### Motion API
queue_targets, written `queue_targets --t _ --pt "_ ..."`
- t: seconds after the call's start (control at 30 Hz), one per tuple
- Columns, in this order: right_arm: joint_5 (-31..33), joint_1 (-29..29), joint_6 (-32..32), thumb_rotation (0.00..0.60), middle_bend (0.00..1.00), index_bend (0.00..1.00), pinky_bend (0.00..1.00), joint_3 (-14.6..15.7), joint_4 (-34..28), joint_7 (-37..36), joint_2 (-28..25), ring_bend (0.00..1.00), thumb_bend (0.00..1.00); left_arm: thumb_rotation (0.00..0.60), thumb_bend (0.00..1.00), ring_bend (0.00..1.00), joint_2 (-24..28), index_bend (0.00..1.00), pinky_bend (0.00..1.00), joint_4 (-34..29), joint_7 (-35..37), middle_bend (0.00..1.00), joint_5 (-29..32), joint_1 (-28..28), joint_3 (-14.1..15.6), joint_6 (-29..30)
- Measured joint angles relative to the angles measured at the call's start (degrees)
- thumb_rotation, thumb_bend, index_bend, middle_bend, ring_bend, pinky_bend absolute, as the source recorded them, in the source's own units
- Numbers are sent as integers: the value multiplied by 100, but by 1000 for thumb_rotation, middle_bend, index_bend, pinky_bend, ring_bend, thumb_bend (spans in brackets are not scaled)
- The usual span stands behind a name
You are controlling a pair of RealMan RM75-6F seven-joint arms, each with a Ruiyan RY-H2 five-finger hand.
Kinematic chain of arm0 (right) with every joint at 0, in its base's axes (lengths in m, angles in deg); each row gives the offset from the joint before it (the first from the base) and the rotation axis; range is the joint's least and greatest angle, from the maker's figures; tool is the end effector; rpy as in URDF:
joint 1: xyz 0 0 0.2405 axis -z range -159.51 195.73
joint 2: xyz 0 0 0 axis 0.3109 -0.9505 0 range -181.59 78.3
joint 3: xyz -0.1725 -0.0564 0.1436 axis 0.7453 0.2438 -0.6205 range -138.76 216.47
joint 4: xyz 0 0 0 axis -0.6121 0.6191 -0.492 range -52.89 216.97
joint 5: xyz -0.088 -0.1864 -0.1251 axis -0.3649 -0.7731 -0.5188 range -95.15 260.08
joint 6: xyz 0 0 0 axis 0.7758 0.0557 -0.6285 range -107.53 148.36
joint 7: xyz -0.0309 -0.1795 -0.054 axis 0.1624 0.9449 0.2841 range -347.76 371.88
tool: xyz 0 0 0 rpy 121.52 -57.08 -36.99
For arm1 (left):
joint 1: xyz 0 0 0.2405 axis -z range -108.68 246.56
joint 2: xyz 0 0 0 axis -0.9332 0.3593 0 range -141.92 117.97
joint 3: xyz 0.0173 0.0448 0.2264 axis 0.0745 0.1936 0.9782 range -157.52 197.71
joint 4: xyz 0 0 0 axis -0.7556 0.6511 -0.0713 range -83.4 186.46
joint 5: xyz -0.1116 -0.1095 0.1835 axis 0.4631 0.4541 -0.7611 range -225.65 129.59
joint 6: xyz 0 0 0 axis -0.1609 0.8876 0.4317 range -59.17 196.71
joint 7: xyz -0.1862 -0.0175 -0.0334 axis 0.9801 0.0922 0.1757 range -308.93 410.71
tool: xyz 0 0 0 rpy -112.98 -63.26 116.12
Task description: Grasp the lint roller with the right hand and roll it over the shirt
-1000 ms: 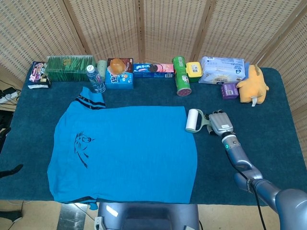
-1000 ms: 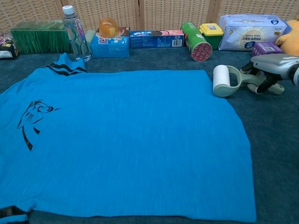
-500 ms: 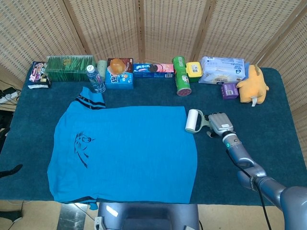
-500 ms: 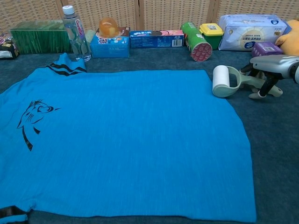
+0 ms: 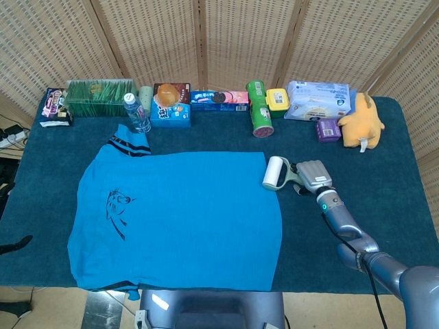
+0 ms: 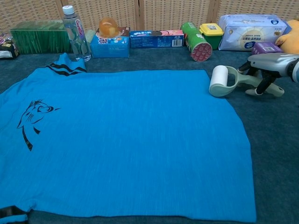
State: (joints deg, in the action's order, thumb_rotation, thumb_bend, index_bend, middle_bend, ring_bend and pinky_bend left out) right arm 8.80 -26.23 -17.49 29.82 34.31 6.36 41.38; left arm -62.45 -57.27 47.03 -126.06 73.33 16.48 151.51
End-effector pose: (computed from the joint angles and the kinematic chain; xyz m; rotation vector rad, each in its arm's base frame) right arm -0.2546 -0.4621 -0.0329 1.7880 -0.9963 0.6519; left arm -0.2850 0.2230 0.1630 -1.3042 -0.9739 -0.8085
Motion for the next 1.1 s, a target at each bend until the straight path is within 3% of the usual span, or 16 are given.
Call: queue_targets --t 0.33,0.43,0.57,0.67,0.87,1.1 --pt "90 -27 74 600 650 418 728 -19 -128 88 -45 520 470 600 115 0 15 0 80 1 28 0 12 -3 -6 4" --pt "115 -32 83 600 651 418 743 -16 -171 149 -52 517 593 600 115 0 17 0 79 1 27 0 13 1 -7 -6" --pt "105 -35 53 600 642 418 623 3 -184 222 -59 475 865 600 116 0 15 0 80 -2 16 0 10 4 -5 -9" --pt "78 -24 -14 600 634 417 577 36 -186 330 -61 467 980 600 115 0 12 0 80 -5 9 0 11 2 -5 -2" --pt "75 1 -12 600 608 396 425 79 -340 398 -143 424 1000 600 115 0 13 0 79 -8 7 0 3 4 -2 -4" --pt "29 50 -278 600 601 395 466 112 -330 660 -115 434 1000 600 116 0 21 0 80 -8 29 0 -11 -2 1 7"
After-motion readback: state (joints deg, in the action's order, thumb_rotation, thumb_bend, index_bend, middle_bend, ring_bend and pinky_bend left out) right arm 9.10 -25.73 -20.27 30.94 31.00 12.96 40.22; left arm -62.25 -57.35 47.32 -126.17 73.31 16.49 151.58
